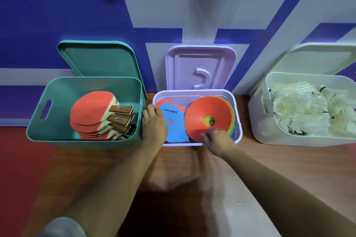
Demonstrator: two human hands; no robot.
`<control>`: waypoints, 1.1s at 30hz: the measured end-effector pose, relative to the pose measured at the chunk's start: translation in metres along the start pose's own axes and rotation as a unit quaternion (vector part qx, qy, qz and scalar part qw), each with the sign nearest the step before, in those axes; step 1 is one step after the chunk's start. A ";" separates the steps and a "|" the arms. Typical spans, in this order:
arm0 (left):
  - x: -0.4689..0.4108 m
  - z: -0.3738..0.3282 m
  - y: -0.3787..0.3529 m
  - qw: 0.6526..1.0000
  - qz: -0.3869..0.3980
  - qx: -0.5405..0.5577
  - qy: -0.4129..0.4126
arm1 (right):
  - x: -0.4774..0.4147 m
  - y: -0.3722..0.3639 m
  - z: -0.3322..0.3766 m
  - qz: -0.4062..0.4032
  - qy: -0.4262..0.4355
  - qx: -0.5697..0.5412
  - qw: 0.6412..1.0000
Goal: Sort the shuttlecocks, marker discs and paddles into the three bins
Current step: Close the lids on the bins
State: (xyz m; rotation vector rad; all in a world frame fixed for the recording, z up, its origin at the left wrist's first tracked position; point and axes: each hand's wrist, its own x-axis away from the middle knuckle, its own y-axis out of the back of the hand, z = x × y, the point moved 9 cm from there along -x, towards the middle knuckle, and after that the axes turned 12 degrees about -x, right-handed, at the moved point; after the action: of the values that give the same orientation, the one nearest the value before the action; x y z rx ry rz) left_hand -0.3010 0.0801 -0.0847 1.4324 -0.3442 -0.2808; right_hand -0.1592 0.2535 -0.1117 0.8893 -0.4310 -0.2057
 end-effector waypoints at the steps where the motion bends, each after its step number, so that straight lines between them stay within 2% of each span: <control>1: 0.000 0.001 0.001 1.000 0.015 0.006 0.002 | 0.000 0.006 0.002 -0.006 -0.001 -0.035 0.999; 5: -0.012 -0.002 0.035 0.994 0.011 0.105 0.007 | -0.008 0.063 0.015 -0.076 0.003 -0.167 0.983; 8: -0.034 -0.004 0.078 0.966 -0.020 0.255 0.040 | -0.028 0.119 0.020 -0.130 -0.016 -0.213 0.968; 11: -0.060 -0.009 0.113 0.938 -0.024 0.338 0.073 | -0.052 0.167 0.026 -0.164 -0.025 -0.241 0.956; 14: -0.083 -0.017 0.122 0.927 0.014 0.367 0.078 | -0.068 0.190 0.027 -0.171 -0.054 -0.257 0.950; 18: -0.095 -0.029 0.118 0.918 0.029 0.391 0.065 | -0.084 0.182 0.028 -0.131 -0.071 -0.310 0.939; 22: -0.097 -0.029 0.111 0.915 0.007 0.398 0.071 | -0.082 0.171 0.028 -0.136 -0.058 -0.364 0.920; 24: -0.093 -0.024 0.110 0.901 -0.006 0.423 0.089 | -0.077 0.171 0.030 -0.139 -0.052 -0.388 0.910; 27: -0.078 -0.015 0.118 0.863 -0.050 0.490 0.113 | -0.070 0.168 0.027 -0.122 -0.081 -0.445 0.883; 30: -0.059 -0.004 0.119 0.754 -0.077 0.636 0.143 | -0.057 0.171 0.031 -0.121 -0.084 -0.511 0.847; 31: -0.050 -0.002 0.121 0.728 -0.071 0.663 0.156 | -0.053 0.171 0.034 -0.117 -0.084 -0.528 0.837; 32: -0.042 0.000 0.122 0.712 -0.068 0.679 0.165 | -0.049 0.171 0.038 -0.112 -0.091 -0.543 0.827; 33: -0.033 0.003 0.124 0.711 -0.063 0.678 0.174 | -0.046 0.168 0.039 -0.111 -0.106 -0.563 0.812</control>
State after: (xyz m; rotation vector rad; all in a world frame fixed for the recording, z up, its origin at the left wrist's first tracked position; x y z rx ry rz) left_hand -0.3345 0.1053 0.0368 2.9344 -0.0855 0.2441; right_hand -0.2182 0.3463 0.0291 -0.2769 -0.3234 -0.6958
